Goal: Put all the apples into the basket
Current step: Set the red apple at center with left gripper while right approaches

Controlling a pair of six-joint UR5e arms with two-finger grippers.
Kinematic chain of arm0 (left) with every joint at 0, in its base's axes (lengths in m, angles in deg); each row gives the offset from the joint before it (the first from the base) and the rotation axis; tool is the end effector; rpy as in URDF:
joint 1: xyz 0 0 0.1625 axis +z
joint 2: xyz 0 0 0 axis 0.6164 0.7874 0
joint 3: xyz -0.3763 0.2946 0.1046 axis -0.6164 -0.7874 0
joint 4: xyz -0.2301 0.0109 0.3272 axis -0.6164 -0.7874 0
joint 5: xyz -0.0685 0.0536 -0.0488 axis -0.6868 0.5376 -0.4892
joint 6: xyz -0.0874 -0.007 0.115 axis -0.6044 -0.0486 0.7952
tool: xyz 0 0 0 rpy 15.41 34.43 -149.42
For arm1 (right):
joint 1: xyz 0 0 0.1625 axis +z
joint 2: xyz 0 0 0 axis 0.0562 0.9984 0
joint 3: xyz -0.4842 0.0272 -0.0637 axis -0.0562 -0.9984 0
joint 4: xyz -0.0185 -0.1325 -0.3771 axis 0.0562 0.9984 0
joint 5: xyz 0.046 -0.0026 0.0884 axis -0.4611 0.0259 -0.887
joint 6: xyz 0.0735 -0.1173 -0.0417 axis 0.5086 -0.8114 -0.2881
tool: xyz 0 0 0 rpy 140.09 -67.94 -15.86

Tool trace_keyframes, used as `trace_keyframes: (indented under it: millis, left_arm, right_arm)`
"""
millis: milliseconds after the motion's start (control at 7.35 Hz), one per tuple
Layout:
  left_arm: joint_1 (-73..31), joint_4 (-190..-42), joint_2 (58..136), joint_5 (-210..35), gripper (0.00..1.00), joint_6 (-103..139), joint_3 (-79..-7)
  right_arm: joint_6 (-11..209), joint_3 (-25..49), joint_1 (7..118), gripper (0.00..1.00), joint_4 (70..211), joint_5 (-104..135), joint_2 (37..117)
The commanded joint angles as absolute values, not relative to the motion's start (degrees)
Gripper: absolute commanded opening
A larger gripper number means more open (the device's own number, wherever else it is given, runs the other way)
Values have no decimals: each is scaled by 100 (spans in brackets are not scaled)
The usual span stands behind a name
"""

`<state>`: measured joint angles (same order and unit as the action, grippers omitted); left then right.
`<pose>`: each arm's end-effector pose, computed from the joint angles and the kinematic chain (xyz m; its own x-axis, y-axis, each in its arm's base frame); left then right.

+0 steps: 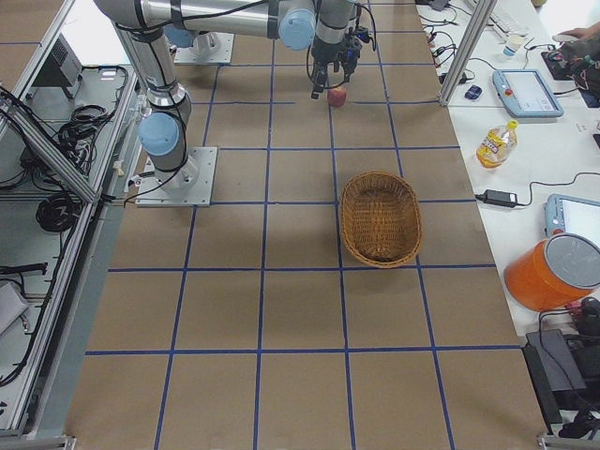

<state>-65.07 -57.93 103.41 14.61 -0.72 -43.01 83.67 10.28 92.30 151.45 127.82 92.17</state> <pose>-0.3036 -0.6087 0.3010 -0.9239 -0.3341 0.1868 -0.3365 0.9415 0.0197 0.1274 -0.4977 0.4487 -0.9992 0.0397 -0.0100 0.0376 0.9865 0.1595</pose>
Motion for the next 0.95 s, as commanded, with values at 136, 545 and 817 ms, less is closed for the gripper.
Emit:
trace_keyframes:
  millis: [136, 545, 817]
  left_arm:
    - [-5208, -7722, 9367, 2255, 100, 2572, -4152]
    - [-3925, -8089, 9101, 3169, 100, 5148, -4327]
    - [-2914, -7845, 9092, 3191, 100, 6365, -4747]
  right_arm:
    - [8567, 986, 9348, 100, 15896, 12737, 8889]
    - [8752, 890, 9996, 100, 16994, 12737, 8143]
    - [9443, 810, 10620, 100, 17086, 12754, 7843]
